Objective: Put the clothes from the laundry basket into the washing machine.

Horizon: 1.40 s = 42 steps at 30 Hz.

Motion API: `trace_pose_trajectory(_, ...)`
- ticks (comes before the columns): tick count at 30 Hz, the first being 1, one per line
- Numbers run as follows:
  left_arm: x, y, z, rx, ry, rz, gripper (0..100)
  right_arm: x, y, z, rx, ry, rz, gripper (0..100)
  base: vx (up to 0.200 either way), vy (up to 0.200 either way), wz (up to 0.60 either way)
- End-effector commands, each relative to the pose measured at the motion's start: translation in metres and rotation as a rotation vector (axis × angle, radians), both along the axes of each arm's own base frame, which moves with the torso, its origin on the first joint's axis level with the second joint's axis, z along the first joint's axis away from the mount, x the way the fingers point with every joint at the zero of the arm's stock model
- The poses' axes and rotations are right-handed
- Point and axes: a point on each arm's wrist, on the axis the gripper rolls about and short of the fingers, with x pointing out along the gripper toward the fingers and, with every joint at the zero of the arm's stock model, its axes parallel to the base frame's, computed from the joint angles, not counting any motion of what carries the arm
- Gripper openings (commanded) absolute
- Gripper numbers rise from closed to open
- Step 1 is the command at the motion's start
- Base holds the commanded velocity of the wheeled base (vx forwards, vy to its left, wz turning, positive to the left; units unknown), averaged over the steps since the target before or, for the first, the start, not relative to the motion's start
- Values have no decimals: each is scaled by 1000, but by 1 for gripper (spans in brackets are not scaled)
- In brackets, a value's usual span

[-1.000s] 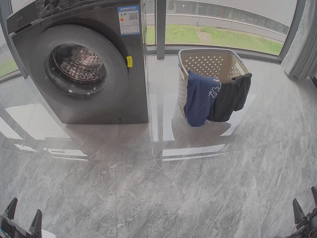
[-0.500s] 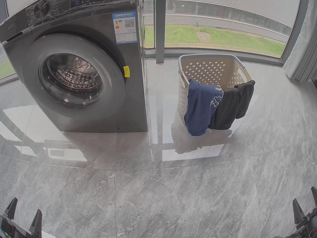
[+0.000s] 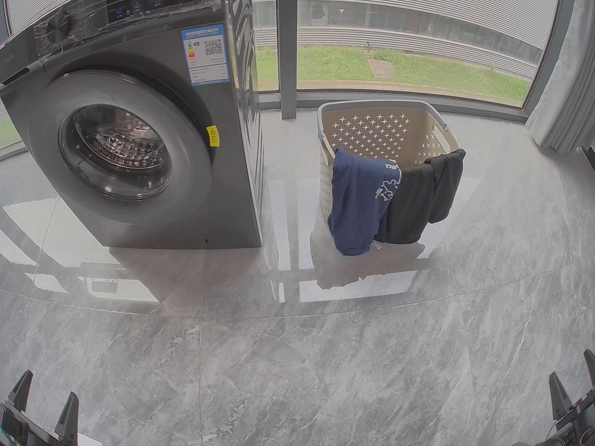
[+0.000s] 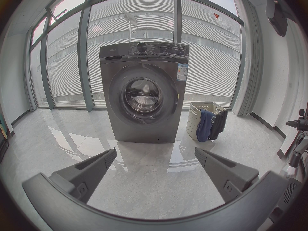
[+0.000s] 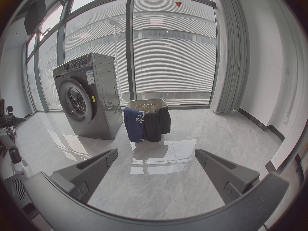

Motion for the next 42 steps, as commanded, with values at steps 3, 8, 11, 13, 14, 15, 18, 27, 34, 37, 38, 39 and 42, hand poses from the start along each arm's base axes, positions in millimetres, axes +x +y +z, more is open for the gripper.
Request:
trace_pose_trajectory(3, 0, 0, -4, 0, 1, 0, 100, 0, 0, -5, 0, 1, 0, 100, 0, -200, 0)
trace_pose_trajectory(8, 0, 0, -4, 0, 1, 0, 100, 0, 0, -5, 0, 1, 0, 100, 0, -200, 0)
trace_pose_trajectory(11, 0, 0, -4, 0, 1, 0, 100, 0, 0, -5, 0, 1, 0, 100, 0, -200, 0)
trace_pose_trajectory(13, 0, 0, -4, 0, 1, 0, 100, 0, 0, -5, 0, 1, 2, 100, 0, -200, 0)
trace_pose_trajectory(14, 0, 0, -4, 0, 2, -1, 100, 0, 0, -5, 0, 1, 2, 100, 0, -200, 0)
trace_pose_trajectory(15, 0, 0, -4, 0, 1, 0, 100, 0, 0, -5, 0, 1, 0, 100, 0, 0, 0)
trace_pose_trajectory(18, 0, 0, -4, 0, 2, 0, 100, 0, 0, -5, 0, 1, 2, 100, 0, 0, 0)
trace_pose_trajectory(27, 0, 0, -4, 0, 2, 0, 100, 0, 0, -5, 0, 1, 2, 100, 22, 0, 0)
trace_pose_trajectory(34, 0, 0, -4, 0, 4, -1, 100, 0, 0, -5, 0, 1, 2, 100, 200, 0, 0)
trace_pose_trajectory(37, 0, 0, -4, 0, 2, -1, 100, 0, 0, -5, 0, -1, 2, 100, 200, 0, 0)
trace_pose_trajectory(38, 0, 0, -4, 0, 2, -1, 100, 0, 0, -5, 0, 1, 2, 100, 200, 0, 0)
trace_pose_trajectory(39, 0, 0, -4, 0, 4, -1, 100, 0, 0, -5, 0, 1, 2, 100, 200, 0, 0)
trace_pose_trajectory(42, 0, 0, -4, -2, 2, 0, 100, 0, 0, -5, 0, -1, 2, 100, 200, 0, 0)
